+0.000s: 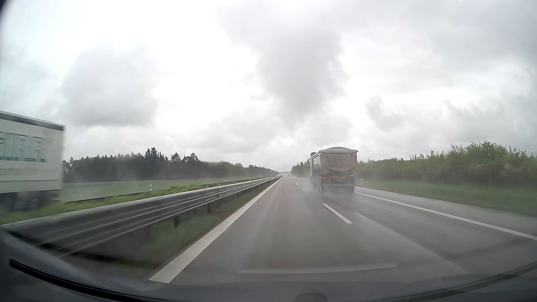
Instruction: Follow the waypoints while adhering to traffic rules and regulations
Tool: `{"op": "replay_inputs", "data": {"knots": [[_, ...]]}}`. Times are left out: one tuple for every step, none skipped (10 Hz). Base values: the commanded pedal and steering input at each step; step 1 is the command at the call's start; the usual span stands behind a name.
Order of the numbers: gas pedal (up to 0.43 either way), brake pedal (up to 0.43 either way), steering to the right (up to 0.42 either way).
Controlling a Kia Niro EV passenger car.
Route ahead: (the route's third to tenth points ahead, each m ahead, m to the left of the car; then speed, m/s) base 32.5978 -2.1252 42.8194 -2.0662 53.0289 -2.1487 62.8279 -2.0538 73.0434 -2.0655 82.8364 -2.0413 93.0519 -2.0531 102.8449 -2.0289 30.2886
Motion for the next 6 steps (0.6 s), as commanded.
{"op": "replay_inputs", "data": {"knots": [[0.287, 0.0, -0.001], [0.287, 0.0, -0.001], [0.287, 0.0, -0.001], [0.287, 0.0, -0.001], [0.287, 0.0, -0.001], [0.287, 0.0, -0.001]]}}
